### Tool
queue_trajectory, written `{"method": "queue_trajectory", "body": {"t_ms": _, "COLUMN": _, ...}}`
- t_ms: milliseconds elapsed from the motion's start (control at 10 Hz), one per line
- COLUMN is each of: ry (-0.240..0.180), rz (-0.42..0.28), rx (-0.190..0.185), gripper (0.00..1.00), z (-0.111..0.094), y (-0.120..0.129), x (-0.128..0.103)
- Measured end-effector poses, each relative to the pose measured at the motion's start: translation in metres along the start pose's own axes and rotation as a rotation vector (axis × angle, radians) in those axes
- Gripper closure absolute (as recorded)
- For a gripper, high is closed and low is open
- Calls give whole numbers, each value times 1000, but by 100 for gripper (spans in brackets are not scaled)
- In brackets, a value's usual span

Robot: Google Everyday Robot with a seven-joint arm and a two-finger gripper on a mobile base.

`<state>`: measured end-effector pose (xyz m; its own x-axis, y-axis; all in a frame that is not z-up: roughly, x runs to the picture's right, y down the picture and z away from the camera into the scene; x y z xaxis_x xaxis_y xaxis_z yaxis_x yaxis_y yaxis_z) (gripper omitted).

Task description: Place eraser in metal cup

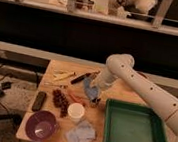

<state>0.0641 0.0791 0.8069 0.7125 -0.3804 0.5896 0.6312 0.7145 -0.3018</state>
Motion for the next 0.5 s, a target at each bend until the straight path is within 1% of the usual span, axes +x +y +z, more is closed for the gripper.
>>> {"method": "queue_trajectory", "body": {"t_ms": 300, "ry": -18, "rz": -11, "rx": -30, "gripper": 94, "z": 6, "y": 3, "x": -5}}
{"method": "queue_trajectory", "body": {"t_ms": 500, "ry": -26, "rz": -11, "rx": -38, "gripper": 94, "z": 11, "y": 3, "x": -6}}
